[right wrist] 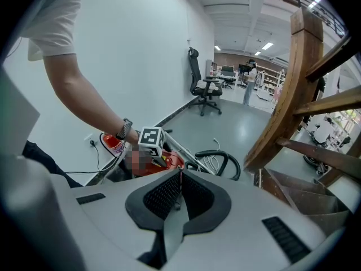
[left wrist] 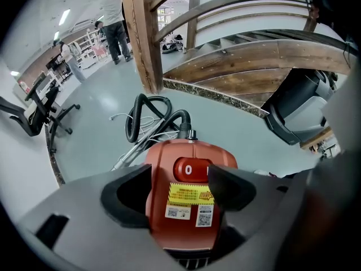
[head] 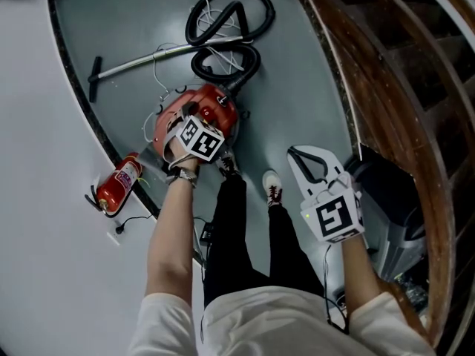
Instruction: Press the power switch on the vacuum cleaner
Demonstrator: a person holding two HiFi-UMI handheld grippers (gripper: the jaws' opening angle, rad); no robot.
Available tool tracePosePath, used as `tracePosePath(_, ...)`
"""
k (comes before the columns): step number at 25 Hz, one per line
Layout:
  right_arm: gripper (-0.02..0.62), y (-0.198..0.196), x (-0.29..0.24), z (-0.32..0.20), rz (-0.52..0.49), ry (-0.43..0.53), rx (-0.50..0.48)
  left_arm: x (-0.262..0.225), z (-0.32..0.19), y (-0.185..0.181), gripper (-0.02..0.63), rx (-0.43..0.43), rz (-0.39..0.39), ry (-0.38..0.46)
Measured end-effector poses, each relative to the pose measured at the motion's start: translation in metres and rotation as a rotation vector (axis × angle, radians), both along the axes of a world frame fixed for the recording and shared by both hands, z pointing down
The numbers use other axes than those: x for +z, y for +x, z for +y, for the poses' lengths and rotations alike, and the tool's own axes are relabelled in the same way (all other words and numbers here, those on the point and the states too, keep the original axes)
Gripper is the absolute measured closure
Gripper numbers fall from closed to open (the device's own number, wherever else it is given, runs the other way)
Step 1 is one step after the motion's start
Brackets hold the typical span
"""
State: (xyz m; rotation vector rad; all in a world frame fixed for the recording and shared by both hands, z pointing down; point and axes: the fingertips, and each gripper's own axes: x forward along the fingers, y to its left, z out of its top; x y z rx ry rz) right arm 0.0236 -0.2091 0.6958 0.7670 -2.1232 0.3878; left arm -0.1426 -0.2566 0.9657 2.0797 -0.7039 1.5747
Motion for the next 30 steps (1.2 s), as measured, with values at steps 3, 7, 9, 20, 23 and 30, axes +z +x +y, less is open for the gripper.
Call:
tracePosePath(3,0.566,0.004,-0.006,-0.002,-0.005,0.014,0.004,-0.003,0.002,-0.001,0.295,0.007,0.0,0.022)
tracePosePath(7,0.566,0.012,-0.015,-0.008,0.004,0.038,0.007,-0.004,0.014,0.001,0.295,0.053,-0.004,0.028)
tracePosePath(9,0.566,0.016,-0.019,-0.01,0.005,0.047,0.006,-0.008,0.017,0.002,0.313,0.036,0.015,0.033)
tracePosePath(20,0.565,0.026,-0.05,-0.018,0.018,0.102,-0.03,-0.045,0.012,0.007,0.374,0.012,0.044,0.096)
tracePosePath(23,0.566,0.026,-0.06,-0.014,0.016,0.116,-0.042,-0.063,0.009,0.009,0.392,0.0,0.054,0.133)
tracePosePath(30,0.565,0.025,-0.083,-0.004,0.018,0.145,-0.068,-0.105,0.018,0.007,0.419,-0.026,0.077,0.189)
